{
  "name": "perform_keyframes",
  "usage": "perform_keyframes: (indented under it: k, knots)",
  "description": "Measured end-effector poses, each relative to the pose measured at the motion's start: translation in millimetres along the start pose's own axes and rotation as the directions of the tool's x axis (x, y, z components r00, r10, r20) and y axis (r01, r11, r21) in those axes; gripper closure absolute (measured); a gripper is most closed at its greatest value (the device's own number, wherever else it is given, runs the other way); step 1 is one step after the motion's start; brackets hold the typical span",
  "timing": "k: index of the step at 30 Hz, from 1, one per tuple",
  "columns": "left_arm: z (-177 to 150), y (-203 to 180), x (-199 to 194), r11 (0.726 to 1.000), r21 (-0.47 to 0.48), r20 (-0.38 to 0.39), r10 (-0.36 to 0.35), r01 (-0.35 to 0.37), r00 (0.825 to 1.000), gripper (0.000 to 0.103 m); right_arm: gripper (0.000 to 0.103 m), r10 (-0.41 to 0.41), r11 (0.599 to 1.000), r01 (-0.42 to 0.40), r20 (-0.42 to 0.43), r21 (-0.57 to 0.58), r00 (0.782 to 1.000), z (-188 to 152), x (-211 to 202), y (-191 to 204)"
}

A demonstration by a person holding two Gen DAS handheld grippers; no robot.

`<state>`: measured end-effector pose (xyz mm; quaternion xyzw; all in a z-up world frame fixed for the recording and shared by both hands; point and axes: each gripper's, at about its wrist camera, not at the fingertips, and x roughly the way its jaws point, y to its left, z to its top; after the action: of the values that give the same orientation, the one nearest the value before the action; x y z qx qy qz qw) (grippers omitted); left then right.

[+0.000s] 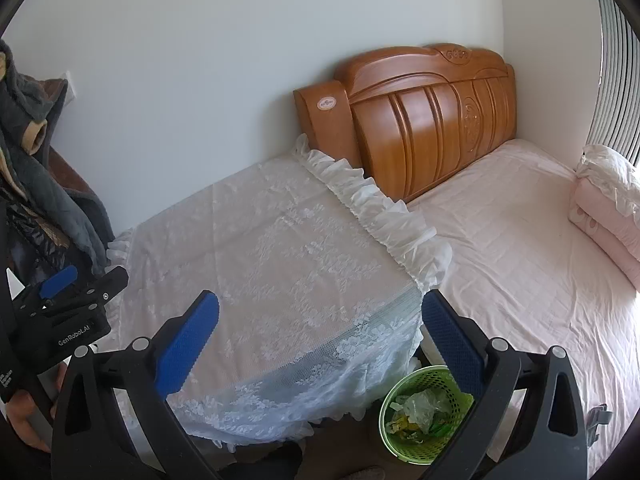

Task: Collect trash

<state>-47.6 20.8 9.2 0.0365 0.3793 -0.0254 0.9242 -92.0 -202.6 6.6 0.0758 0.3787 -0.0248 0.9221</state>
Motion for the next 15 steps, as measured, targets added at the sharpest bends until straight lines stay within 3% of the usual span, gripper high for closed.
perform_keyframes:
  k: [15]
  knots:
    - [1.2, -0.4, 1.3, 1.0, -0.011, -0.005, -0.013, 0.013, 1.0, 0.008, 0.002, -0.005, 1.0, 0.005, -0.007, -0.008, 1.0, -1.7, -0.1, 3.4]
